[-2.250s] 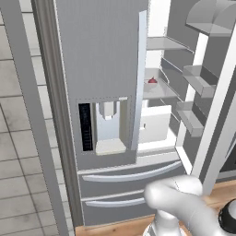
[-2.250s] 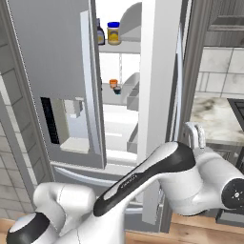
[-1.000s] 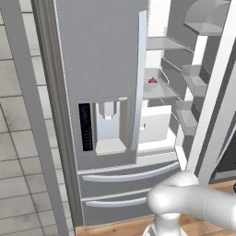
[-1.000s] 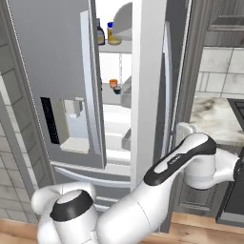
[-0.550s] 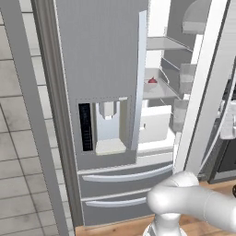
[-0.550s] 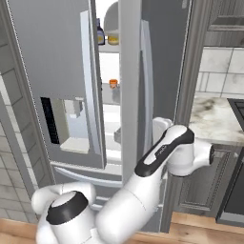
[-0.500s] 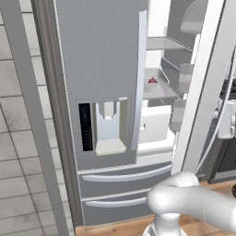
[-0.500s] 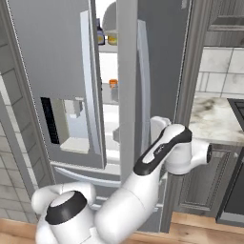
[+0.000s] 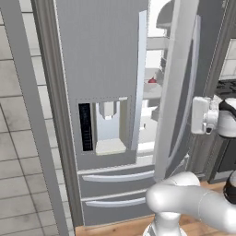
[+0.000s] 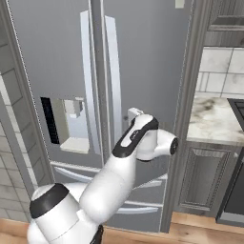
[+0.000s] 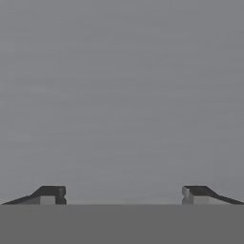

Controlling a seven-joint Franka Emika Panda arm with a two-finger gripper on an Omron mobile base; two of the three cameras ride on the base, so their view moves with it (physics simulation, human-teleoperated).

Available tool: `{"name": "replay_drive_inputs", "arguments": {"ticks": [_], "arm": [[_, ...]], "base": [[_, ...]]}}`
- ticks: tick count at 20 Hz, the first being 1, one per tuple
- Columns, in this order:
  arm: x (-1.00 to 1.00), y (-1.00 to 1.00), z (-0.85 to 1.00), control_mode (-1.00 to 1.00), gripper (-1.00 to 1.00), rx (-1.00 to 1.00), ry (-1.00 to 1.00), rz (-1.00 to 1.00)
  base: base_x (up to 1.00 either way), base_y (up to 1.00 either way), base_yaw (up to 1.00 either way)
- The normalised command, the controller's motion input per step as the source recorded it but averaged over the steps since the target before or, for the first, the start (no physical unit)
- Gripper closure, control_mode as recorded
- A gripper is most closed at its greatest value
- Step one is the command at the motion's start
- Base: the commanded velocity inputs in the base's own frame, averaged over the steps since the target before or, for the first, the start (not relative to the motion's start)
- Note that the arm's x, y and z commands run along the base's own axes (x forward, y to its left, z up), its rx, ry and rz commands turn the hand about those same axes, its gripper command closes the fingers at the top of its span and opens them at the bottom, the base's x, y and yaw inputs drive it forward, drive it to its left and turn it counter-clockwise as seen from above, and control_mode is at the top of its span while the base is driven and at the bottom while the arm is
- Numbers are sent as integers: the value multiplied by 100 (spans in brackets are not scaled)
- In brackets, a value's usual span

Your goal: Place the tupperware on the second highest shelf of the fridge. Make space for the tupperware among the existing items by rearranging them on the shelves if needed. Close the fridge door when finished.

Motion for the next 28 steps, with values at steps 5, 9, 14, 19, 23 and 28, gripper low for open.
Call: {"name": "replay_drive_inputs", "arguments": {"ticks": [5,9,14,19,23,28], "arm": [[70,80,1,-100,-100,0,-1,-32],[80,36,24,-100,-100,0,5,-26],[85,0,45,-100,-100,0,10,-18],[92,0,39,-100,-100,0,12,-16],[100,0,8,-100,-100,0,15,-15],[67,-14,9,-100,-100,0,19,-11]], "base": [[0,0,0],[0,0,0],[0,0,0],[0,0,0],[0,0,0],[0,0,0]]}}
